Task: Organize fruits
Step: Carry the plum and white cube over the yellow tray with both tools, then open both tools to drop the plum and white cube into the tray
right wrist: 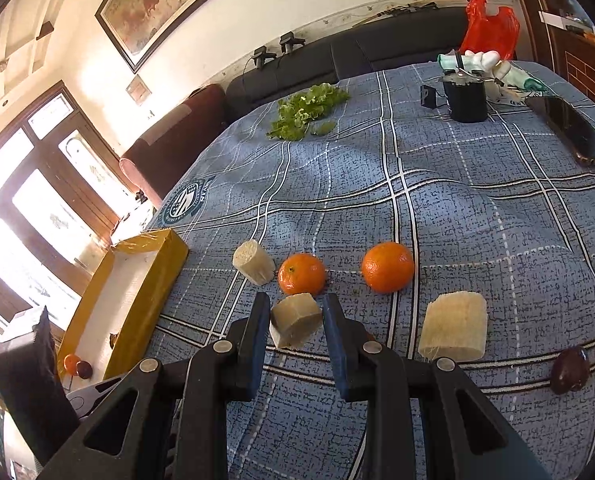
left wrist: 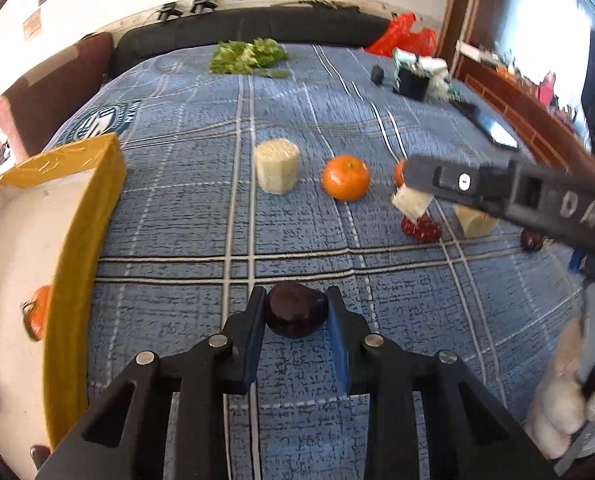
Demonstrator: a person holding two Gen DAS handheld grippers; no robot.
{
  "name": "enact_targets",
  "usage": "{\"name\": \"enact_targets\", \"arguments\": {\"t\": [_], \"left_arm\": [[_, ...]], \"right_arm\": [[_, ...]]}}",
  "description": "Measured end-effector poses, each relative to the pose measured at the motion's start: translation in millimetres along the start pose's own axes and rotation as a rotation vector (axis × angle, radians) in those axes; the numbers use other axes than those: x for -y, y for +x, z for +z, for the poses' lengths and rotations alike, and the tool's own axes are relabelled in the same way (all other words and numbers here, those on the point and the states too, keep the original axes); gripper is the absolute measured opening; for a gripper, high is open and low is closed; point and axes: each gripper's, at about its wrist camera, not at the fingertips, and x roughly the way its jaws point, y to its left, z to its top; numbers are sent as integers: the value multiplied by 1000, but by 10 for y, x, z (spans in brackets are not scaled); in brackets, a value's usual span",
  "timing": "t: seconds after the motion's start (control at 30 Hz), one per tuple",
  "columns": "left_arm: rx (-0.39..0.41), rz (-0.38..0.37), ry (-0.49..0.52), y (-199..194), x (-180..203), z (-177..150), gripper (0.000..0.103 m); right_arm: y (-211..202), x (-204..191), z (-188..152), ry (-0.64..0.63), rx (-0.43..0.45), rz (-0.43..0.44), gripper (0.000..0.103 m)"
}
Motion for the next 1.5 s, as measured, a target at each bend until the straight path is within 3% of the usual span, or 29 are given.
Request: {"name": "enact_targets", "arguments": {"t": [0.27, 0.4, 0.57, 0.67, 0.83, 1.07, 1.13, 1.23, 1.37, 1.5], "left_arm": [[103, -10, -171, -677, -550, -32, 28], [161, 84, -210, -1121, -1000, -56, 29], [189, 232, -237, -1441, -1641, -69, 29], [172, 273, -272, -1404, -1985, -109, 29], [94, 248, -345, -1128, -2406, -203, 29], [40, 211, -443, -887, -2800, -297, 29], [31, 210, -465, -865, -2840, -317, 29], [40, 170, -488, -874, -2874, -315, 38], [82, 175, -478, -1007, -2825, -307, 59], [119, 154, -519, -1230, -2793, -357, 59]], "right_arm": [[-13, -148, -63, -67, 34, -55, 30], [-65, -356, -92, -133, 73, -145, 30], [-178, -892, -30, -136, 16, 48, 30], [-50, -1272, -8, -136, -62, 176, 30], [461, -1837, -185, -112, -257, 349, 31], [1020, -2230, -522, -155, -396, 333, 31], [1087, -2292, -560, -177, -405, 318, 32], [1132, -2352, -554, -208, -393, 290, 33], [1016, -2353, -485, -220, -353, 291, 60], [681, -2197, -337, -226, -259, 266, 60]]}}
